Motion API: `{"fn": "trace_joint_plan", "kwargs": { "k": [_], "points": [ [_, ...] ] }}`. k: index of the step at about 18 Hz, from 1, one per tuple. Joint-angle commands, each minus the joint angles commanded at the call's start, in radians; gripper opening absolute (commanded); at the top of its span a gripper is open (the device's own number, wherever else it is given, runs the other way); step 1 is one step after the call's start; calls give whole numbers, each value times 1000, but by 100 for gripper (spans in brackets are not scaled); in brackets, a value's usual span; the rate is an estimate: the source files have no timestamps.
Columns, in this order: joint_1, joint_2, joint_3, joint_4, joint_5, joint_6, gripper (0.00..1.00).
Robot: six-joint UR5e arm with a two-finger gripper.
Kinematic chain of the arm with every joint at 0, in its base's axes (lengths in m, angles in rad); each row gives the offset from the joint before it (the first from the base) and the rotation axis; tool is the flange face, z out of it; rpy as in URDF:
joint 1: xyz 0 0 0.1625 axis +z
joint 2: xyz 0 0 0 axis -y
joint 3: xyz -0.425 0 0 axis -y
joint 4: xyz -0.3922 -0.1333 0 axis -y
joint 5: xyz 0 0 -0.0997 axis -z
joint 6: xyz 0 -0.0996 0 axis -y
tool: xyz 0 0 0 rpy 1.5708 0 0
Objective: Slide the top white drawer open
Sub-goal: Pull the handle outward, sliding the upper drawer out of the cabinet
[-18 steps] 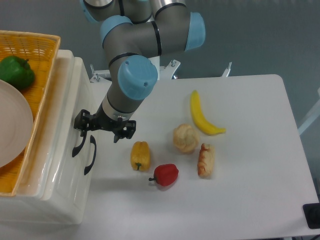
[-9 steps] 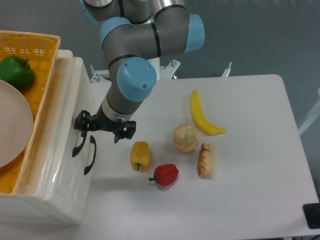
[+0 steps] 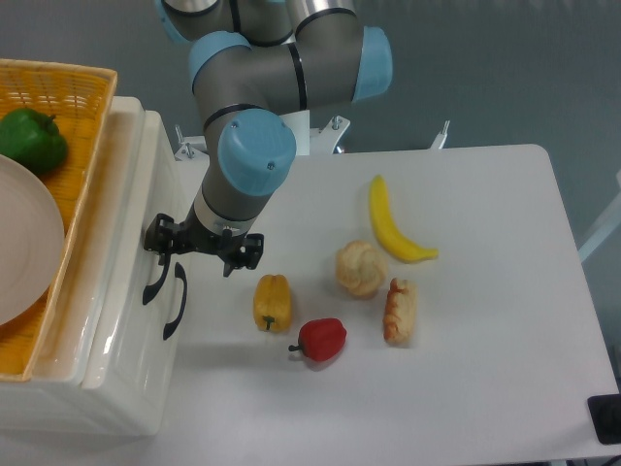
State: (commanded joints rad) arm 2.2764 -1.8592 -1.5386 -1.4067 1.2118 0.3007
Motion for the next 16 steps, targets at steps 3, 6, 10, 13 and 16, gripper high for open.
{"fn": "trace_joint_plan", "kwargs": {
  "k": [3,6,10,13,16],
  "points": [
    [0,-2,2,0,6,3,100],
    [3,3,2,0,12,9,100],
    [8,5,12,0,20,15,100],
    [9,3,15,0,22,37,100],
    [17,5,15,0,22,43,100]
  ]
}}
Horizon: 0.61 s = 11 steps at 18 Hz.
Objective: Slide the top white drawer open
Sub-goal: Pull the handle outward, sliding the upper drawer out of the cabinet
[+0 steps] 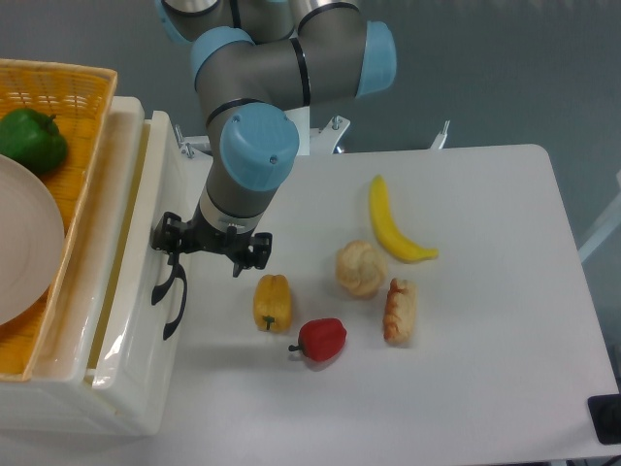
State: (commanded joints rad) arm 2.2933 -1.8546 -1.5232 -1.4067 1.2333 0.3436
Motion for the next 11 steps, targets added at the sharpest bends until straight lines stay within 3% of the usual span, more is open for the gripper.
{"fn": "trace_joint_plan", "kwargs": {
  "k": [11],
  "points": [
    [0,-2,3,0,43,2,100]
  ]
}}
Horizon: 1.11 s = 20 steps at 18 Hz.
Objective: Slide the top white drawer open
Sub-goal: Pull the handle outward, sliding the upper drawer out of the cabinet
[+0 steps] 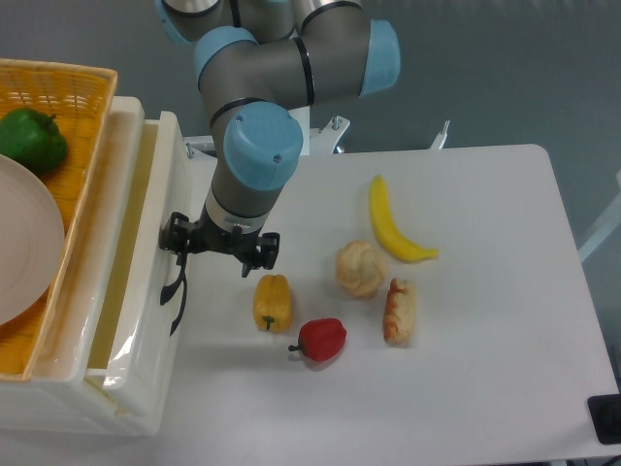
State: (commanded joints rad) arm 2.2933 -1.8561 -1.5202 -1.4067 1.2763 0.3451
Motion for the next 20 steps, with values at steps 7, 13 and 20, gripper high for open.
{"fn": "trace_joint_plan", "kwargs": {
  "k": [7,13,20],
  "points": [
    [9,2,14,0,11,2,100],
    [23,6,23,-2,51,43,100],
    [40,6,25,-3,67,63,100]
  ]
}}
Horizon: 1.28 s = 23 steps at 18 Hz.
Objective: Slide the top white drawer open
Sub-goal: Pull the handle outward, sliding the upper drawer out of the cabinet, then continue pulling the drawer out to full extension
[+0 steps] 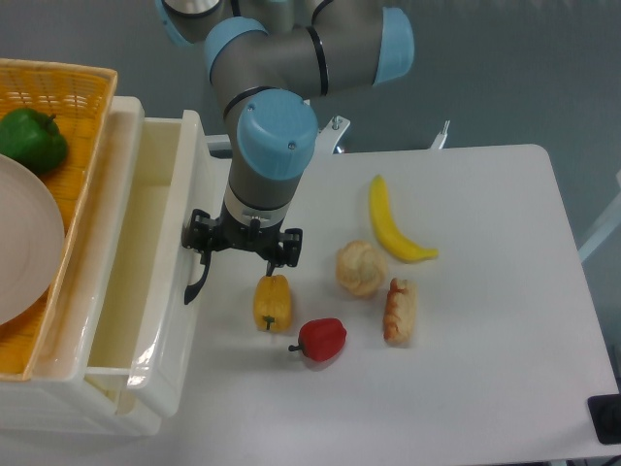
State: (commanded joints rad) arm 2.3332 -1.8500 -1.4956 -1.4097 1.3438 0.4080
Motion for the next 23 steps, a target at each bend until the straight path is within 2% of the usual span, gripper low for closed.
{"fn": "trace_joint_plan", "kwargs": {
  "k": [23],
  "points": [
    [55,-9,5,-3,-6,31,100]
  ]
}}
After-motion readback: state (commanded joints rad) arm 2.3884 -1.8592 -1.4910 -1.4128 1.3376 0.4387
